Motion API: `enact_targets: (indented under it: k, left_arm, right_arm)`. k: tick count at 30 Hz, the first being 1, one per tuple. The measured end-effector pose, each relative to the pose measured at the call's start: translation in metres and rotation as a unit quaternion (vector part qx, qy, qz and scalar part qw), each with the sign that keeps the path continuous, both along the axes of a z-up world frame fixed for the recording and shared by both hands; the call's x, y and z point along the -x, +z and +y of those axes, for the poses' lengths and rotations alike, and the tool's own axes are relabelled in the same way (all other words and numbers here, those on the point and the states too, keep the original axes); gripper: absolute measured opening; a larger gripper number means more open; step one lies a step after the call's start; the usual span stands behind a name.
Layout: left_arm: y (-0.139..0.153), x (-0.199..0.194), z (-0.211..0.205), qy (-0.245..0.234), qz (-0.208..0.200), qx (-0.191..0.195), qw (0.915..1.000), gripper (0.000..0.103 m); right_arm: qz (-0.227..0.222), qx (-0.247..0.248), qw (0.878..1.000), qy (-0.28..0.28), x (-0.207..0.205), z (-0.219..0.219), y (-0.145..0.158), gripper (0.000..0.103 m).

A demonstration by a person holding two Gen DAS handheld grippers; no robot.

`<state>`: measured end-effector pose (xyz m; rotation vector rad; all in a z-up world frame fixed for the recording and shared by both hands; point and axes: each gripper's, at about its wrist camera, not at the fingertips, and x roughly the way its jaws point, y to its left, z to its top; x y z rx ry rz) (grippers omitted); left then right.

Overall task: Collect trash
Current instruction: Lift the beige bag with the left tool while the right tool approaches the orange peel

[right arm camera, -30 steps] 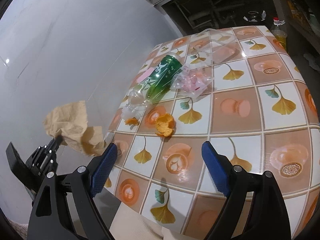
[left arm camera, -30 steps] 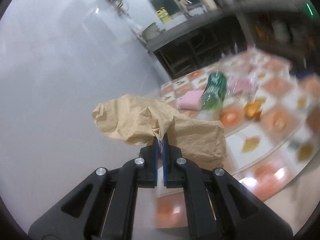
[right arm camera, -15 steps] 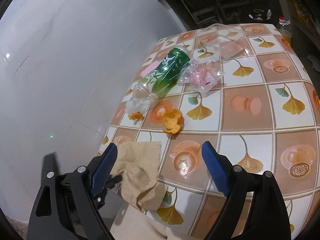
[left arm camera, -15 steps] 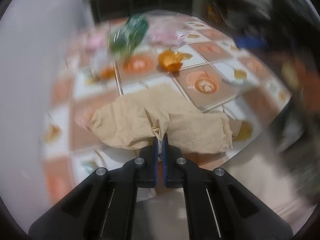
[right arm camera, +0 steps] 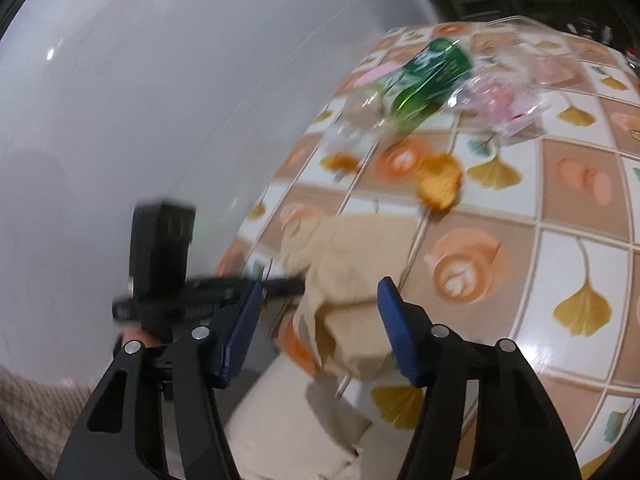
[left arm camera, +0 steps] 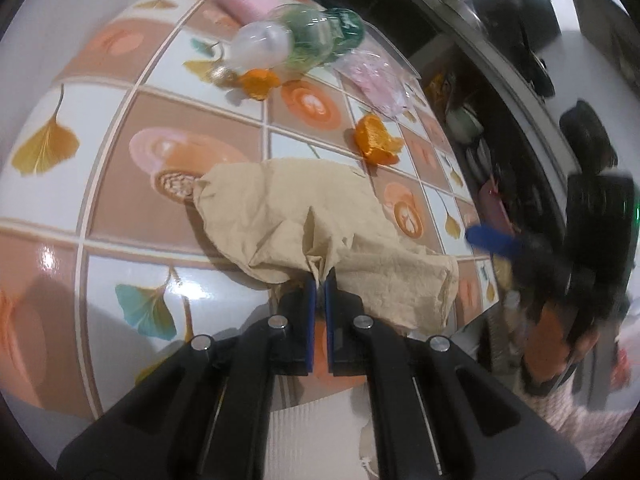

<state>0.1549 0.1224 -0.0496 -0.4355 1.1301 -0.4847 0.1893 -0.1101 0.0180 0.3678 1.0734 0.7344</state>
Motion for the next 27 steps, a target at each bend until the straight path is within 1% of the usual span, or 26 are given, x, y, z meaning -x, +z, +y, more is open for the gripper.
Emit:
enact_targets:
  k: [2,3,4,6,7,10,14,17,19,21,23,24,26,27]
  left_arm:
    - [-0.003,-0.003,0.002,0.005,0.005,0.013,0.9999,0.002]
    - [-0.003,-0.003,0.002,0.005,0.004,0.019,0.9998,0.002]
    - [-0.003,-0.003,0.003,0.004,0.002,0.022,0.9997,0.002]
    - [0.000,-0.001,0.003,-0.001,-0.004,0.029,0.9996,0.002]
    - [0.003,0.002,0.002,-0.007,-0.010,0.038,0.9992,0.002]
    - [0.014,0.008,-0.003,-0.025,-0.033,0.042,0.9983,0.002]
    - [0.031,0.017,-0.014,-0.064,-0.064,0.034,0.9953,0.002]
    - [0.035,0.021,-0.026,-0.095,-0.074,0.024,0.9924,0.002]
    - [0.030,0.021,-0.034,-0.107,-0.065,0.007,0.9921,0.002]
    - [0.016,0.017,-0.039,-0.108,-0.041,-0.019,0.9931,0.002]
    - [0.005,0.013,-0.043,-0.106,-0.027,-0.029,0.9936,0.002]
    - [0.002,0.012,-0.044,-0.105,-0.023,-0.028,0.9938,0.002]
    - [0.000,0.012,-0.045,-0.105,-0.025,-0.034,0.9936,0.002]
    - [0.001,0.012,-0.047,-0.106,-0.028,-0.039,0.9932,0.002]
  right_arm:
    - [0.008,0.029,0.999,0.019,0.004,0.010,-0.009,0.052]
    - [0.019,0.047,0.999,0.021,0.004,0.014,-0.016,0.046]
    - [0.030,0.060,0.998,0.016,0.002,0.017,-0.022,0.040]
    - [0.054,0.081,0.995,0.001,-0.005,0.018,-0.037,0.033]
    - [0.062,0.081,0.995,-0.005,-0.008,0.018,-0.043,0.030]
    - [0.083,0.063,0.994,-0.016,-0.018,0.017,-0.055,0.022]
    - [0.105,0.025,0.994,-0.015,-0.027,0.022,-0.061,0.021]
    - [0.126,-0.018,0.992,-0.007,-0.032,0.026,-0.067,0.020]
    - [0.139,-0.035,0.990,-0.006,-0.033,0.027,-0.071,0.020]
    - [0.147,-0.042,0.988,-0.009,-0.033,0.025,-0.076,0.020]
    - [0.151,-0.048,0.987,-0.012,-0.032,0.020,-0.077,0.020]
    - [0.149,-0.044,0.988,-0.012,-0.031,0.016,-0.075,0.021]
    - [0.143,-0.034,0.989,-0.013,-0.030,0.007,-0.070,0.031]
    - [0.138,-0.026,0.990,-0.013,-0.029,0.003,-0.066,0.039]
